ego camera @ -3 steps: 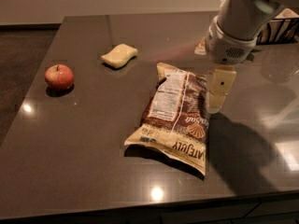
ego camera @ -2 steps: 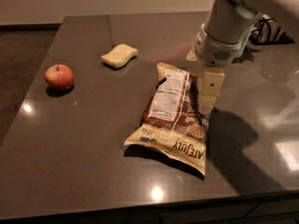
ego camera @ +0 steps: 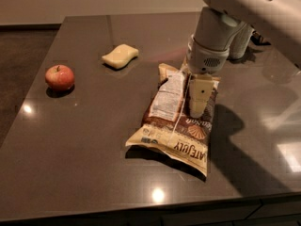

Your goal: Move brown chip bag near apple

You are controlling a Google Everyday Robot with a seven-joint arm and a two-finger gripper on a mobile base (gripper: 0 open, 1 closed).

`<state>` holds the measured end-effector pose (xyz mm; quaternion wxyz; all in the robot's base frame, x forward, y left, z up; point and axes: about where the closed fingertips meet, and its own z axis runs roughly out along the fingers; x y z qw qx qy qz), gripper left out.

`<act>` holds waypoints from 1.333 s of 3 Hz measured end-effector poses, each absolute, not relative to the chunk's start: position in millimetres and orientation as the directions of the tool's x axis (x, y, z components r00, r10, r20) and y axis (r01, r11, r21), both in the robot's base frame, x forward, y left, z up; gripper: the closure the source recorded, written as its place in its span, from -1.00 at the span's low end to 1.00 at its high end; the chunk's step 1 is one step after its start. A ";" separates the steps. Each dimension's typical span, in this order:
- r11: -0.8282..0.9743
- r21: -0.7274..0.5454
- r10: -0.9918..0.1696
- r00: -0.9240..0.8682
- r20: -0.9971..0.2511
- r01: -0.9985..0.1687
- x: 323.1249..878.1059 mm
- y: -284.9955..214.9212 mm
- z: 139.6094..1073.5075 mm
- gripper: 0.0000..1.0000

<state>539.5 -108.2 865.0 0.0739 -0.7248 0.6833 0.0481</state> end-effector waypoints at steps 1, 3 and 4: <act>-0.080 -0.026 -0.979 0.083 -0.186 -0.996 535.8 -94.8 869.3 -0.20; -0.126 -0.001 -0.946 0.121 -0.302 -0.992 525.8 -43.7 895.5 0.72; -0.100 0.046 -0.928 0.076 -0.364 -0.994 523.4 -11.6 901.7 1.00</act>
Offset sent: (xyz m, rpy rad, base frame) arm -0.0229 0.0563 0.0344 0.1077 0.0863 0.0832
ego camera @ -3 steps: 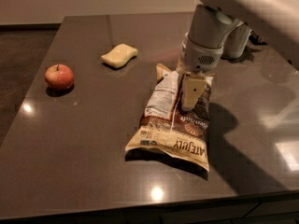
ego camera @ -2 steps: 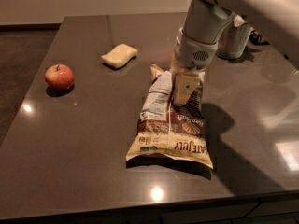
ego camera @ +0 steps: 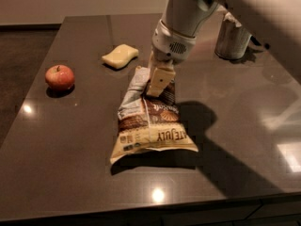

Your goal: Move brown chip bag near apple

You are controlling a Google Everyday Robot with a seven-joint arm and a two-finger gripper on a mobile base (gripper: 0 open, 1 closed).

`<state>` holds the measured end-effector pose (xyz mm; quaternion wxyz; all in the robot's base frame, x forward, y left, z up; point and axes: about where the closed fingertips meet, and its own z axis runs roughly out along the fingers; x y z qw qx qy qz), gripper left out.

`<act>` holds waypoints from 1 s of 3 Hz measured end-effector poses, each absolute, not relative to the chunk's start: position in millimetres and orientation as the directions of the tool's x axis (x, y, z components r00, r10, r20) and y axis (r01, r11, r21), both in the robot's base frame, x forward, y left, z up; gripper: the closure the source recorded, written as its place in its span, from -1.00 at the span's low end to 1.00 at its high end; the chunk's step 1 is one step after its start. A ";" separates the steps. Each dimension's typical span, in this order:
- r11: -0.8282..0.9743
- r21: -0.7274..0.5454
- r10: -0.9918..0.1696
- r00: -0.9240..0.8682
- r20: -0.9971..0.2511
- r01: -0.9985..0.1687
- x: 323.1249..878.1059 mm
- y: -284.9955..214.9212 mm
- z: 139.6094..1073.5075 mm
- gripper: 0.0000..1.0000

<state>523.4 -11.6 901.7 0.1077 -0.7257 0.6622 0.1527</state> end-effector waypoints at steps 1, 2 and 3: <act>0.008 0.107 -0.926 -0.048 -0.375 -0.994 537.0 13.3 906.4 1.00; 0.142 0.152 -0.910 -0.189 -0.368 -0.978 554.5 36.9 911.9 1.00; 0.267 0.168 -0.882 -0.311 -0.353 -0.949 561.3 63.8 918.6 1.00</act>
Offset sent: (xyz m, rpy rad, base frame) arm 0.0436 0.0710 0.0183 -0.0253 0.2057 -0.4408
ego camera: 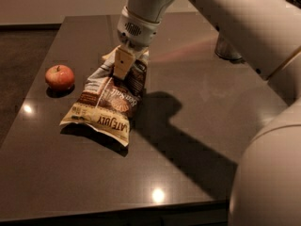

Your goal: Move brown chip bag near apple

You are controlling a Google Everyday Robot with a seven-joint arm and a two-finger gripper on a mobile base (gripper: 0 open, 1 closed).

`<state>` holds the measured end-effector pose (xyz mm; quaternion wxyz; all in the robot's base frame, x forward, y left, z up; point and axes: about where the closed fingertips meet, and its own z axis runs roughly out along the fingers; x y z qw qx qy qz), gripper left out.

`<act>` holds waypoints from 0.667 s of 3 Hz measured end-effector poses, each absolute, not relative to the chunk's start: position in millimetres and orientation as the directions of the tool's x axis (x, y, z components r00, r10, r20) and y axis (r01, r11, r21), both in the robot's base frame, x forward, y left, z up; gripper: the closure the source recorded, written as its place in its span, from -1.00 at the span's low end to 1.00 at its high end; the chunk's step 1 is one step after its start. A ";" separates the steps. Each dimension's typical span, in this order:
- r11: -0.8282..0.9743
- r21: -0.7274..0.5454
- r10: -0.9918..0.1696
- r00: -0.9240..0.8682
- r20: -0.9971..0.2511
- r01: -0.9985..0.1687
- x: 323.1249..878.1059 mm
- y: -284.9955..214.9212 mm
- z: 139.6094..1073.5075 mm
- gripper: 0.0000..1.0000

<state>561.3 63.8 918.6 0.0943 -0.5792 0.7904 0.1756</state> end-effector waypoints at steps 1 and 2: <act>0.349 0.191 -0.855 -0.395 -0.337 -0.917 558.6 84.5 917.5 1.00; 0.398 0.206 -0.836 -0.446 -0.321 -0.894 554.2 100.6 915.8 1.00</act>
Offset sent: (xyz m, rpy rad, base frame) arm -0.0155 0.0488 -0.0032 -0.0392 0.0768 -0.1940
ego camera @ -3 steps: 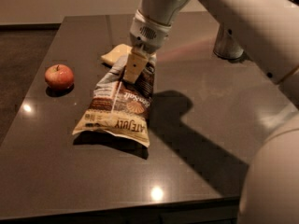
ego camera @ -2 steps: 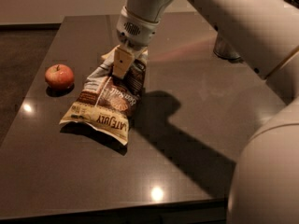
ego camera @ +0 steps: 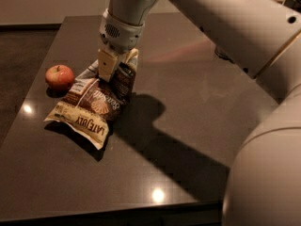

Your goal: Move brown chip bag near apple

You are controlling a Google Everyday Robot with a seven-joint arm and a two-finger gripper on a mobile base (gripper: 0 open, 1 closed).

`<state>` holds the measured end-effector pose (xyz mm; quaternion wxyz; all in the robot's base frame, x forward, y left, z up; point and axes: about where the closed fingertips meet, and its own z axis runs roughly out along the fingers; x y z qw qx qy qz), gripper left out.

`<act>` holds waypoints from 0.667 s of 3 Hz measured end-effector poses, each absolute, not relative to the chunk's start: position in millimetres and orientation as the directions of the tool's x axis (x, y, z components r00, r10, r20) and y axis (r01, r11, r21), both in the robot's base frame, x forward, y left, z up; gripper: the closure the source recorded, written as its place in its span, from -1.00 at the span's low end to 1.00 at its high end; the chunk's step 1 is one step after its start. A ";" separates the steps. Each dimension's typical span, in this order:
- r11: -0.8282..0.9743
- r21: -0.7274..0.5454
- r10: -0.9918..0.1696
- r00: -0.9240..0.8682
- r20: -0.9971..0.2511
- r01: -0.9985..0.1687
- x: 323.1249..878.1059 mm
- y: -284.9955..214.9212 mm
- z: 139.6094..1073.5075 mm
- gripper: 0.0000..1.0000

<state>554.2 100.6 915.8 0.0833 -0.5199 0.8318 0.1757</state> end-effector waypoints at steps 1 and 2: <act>0.421 0.213 -0.826 -0.470 -0.312 -0.882 551.5 108.5 915.0 1.00; 0.434 0.217 -0.820 -0.483 -0.306 -0.874 549.9 112.8 914.5 1.00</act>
Offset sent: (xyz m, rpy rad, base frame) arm -0.0084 0.0120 -0.0004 -0.0222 0.0318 -0.0558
